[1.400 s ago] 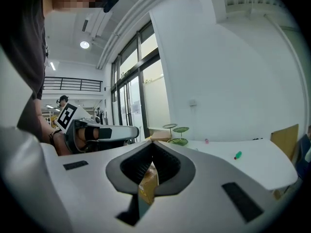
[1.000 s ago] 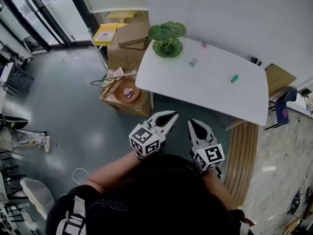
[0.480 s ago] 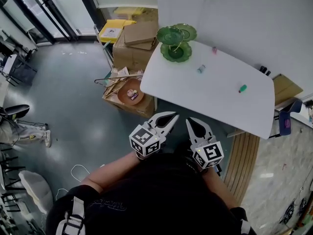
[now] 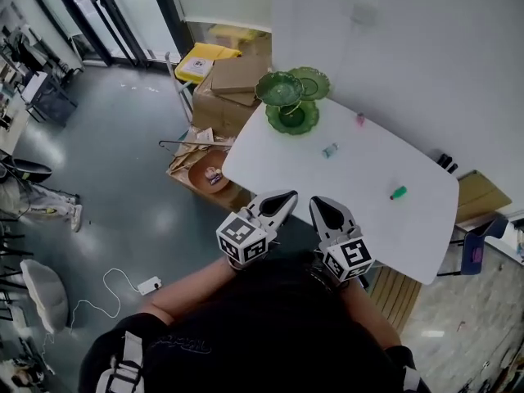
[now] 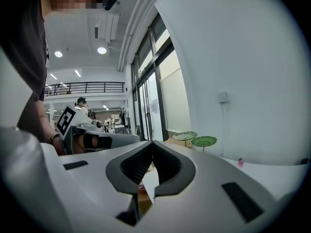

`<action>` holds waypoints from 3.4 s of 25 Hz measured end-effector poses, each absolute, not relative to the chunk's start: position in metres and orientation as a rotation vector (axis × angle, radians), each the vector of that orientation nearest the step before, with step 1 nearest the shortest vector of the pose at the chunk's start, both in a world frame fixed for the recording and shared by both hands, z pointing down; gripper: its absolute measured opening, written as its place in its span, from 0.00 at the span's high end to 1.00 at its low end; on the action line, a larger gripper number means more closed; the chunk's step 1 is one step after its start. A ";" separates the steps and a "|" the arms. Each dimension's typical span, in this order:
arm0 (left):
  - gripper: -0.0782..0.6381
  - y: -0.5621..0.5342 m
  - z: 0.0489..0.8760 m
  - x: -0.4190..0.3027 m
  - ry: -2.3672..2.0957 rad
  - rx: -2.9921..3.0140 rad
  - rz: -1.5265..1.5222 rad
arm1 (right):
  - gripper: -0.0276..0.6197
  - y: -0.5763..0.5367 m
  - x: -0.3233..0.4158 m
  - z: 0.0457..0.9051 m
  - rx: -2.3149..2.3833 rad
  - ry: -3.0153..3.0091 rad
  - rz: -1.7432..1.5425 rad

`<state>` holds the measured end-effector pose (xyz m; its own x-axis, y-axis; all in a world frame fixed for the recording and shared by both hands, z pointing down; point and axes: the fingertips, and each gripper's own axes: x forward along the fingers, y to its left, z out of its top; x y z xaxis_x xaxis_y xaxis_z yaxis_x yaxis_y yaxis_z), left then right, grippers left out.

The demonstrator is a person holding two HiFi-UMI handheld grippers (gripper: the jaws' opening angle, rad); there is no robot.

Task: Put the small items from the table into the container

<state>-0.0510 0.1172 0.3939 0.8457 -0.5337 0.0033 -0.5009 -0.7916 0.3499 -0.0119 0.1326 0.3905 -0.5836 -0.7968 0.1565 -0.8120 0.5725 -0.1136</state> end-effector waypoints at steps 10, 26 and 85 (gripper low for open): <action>0.88 0.088 0.405 0.032 -0.845 2.646 -0.082 | 0.93 0.092 0.086 0.400 1.377 -2.740 0.350; 0.88 -0.005 0.410 0.088 -0.465 2.725 -0.020 | 0.93 0.013 0.139 0.409 1.756 -2.525 0.396; 0.88 -0.144 0.606 0.132 -0.154 2.682 0.399 | 0.66 -0.155 0.176 0.702 1.807 -1.917 1.156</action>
